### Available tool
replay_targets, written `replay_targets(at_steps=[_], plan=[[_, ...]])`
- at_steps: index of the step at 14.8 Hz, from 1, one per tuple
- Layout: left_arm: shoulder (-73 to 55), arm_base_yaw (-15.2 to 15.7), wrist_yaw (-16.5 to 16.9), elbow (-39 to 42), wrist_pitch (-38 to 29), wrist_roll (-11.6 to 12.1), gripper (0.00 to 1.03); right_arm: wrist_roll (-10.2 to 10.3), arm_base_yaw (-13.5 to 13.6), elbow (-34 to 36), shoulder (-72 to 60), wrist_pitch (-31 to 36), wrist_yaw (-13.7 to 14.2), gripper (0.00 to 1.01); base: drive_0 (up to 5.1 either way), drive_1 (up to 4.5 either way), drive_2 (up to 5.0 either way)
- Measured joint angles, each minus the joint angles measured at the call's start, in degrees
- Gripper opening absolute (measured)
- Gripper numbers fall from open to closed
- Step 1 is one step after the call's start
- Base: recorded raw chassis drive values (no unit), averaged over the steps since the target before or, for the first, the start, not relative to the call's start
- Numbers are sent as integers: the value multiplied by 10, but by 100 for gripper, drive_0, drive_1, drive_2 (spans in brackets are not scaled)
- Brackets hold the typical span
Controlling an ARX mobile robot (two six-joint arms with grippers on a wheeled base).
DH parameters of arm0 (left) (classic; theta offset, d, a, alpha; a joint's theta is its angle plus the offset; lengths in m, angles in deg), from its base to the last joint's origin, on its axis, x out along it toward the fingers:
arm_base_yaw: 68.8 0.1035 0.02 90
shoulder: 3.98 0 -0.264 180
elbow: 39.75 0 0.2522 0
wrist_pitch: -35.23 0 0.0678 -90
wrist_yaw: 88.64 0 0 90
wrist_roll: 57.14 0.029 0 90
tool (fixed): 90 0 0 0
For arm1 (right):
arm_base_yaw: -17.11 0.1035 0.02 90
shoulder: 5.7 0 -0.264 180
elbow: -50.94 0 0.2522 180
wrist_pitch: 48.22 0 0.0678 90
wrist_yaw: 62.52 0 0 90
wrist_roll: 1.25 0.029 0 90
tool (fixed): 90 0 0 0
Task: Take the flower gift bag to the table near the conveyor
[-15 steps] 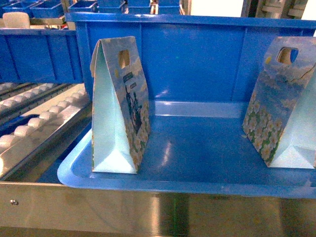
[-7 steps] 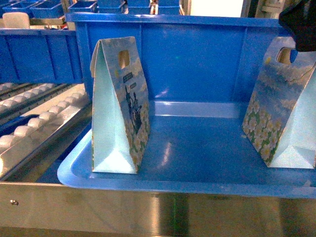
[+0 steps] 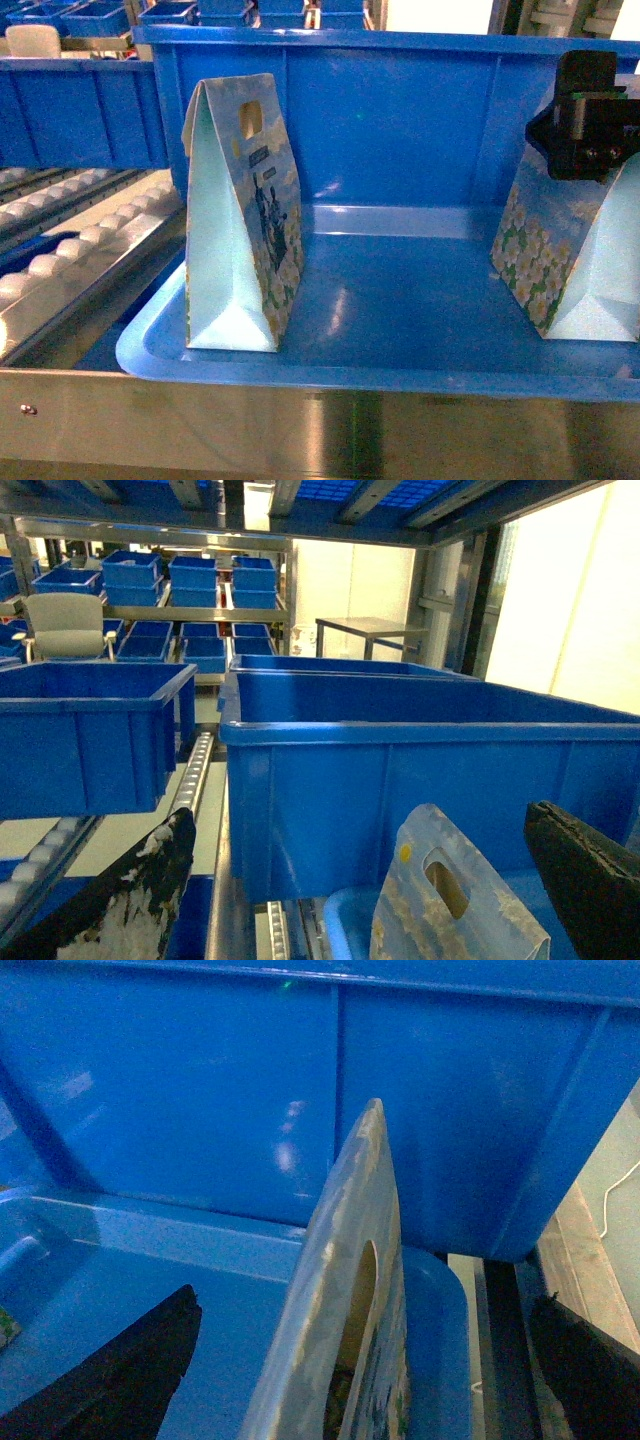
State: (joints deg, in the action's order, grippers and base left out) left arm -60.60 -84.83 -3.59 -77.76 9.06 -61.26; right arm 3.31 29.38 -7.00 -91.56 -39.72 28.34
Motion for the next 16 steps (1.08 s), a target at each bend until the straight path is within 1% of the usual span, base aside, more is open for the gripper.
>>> replay_targets(at_steps=[2,3,5,6,8,10,11,13,16], plan=[[0,0,0,0,0,0,98,0,0,4,-9,5,5,98,0,0,0],[0,0,0,0,0,0,98,0,0,6,-11,10,6,96,0,0,0],[0,0,0,0,0,0,98,-3,-1,13,-12,28,12,76,0,0,0],[0,0,0,0,0,0,98,-5,-6,16,-11,34,13,63,0,0,0],[0,0,0,0,0,0,98,-4,-7,25,-11,52,13,34,0,0,0],[0,0,0,0,0,0,98,-3,-6,37,-4,66,13,9,0,0,0],[0,0,0,0,0,0,98,-6,-4,44,3,70,13,2,0,0,0],[0,0,0,0,0,0,98,-8,3,57,20,76,17,3,0,0,0],[0,0,0,0,0,0,98,-33,23,67,82,88,26,3,0,0,0]])
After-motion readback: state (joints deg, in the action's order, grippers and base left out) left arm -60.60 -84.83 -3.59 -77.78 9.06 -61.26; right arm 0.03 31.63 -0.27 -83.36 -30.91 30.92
